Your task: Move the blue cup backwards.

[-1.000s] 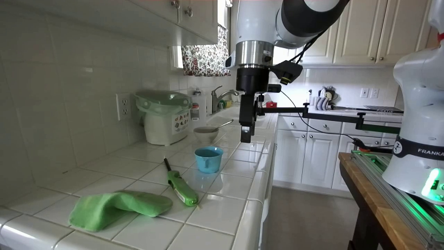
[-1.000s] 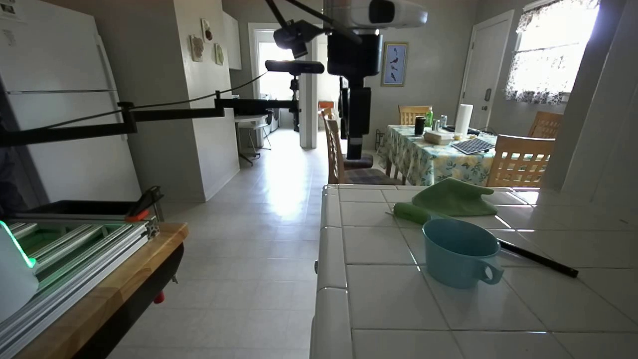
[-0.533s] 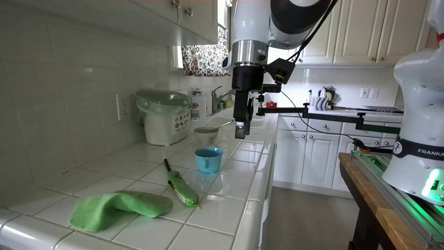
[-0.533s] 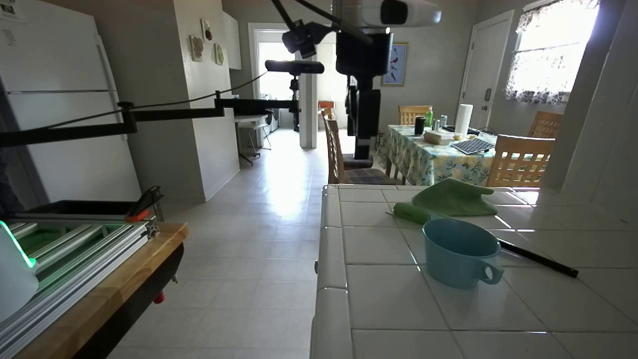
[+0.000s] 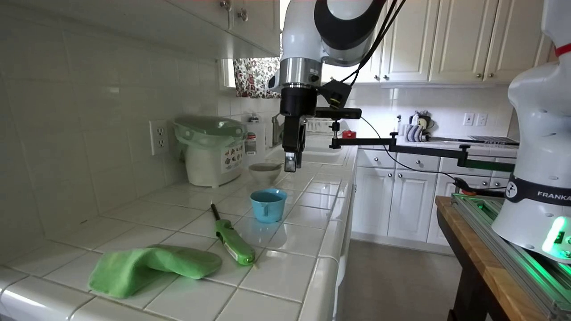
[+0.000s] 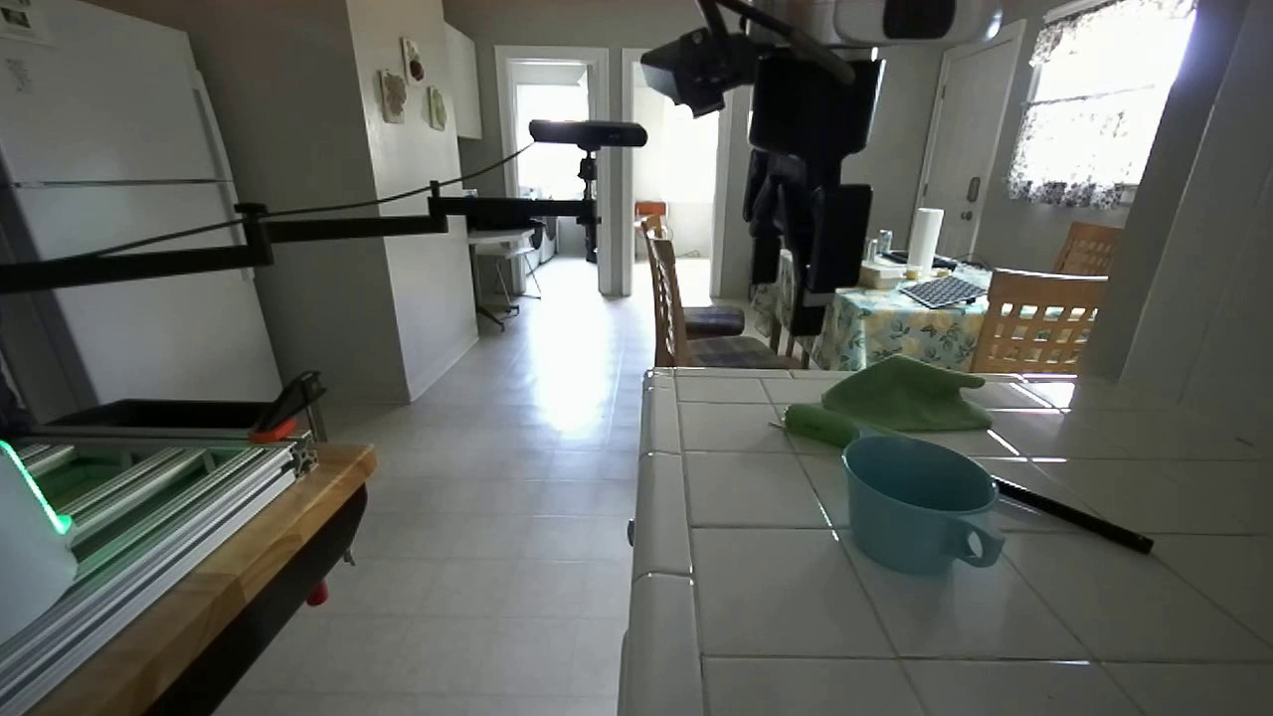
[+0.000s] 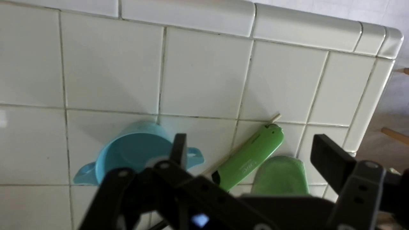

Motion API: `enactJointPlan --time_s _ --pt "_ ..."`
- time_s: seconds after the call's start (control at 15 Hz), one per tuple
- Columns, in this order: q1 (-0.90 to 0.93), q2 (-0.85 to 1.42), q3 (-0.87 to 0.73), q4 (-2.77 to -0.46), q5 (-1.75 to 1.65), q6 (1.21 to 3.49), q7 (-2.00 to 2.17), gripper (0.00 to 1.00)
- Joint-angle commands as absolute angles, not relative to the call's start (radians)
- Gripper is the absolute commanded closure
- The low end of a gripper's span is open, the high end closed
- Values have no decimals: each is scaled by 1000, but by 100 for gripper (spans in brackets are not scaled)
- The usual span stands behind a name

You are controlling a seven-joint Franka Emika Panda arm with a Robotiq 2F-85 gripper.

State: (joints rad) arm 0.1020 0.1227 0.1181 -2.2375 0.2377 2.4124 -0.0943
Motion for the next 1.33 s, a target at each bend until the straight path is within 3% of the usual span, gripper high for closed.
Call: enactJointPlan --time_s 0.0,0.4,1.27 --pt "98 195 124 -2178 198 2386 -158 0" --pt "119 284 94 -2124 -11 2407 -41 0" --pt "88 290 102 -2142 -7 2504 -99 0"
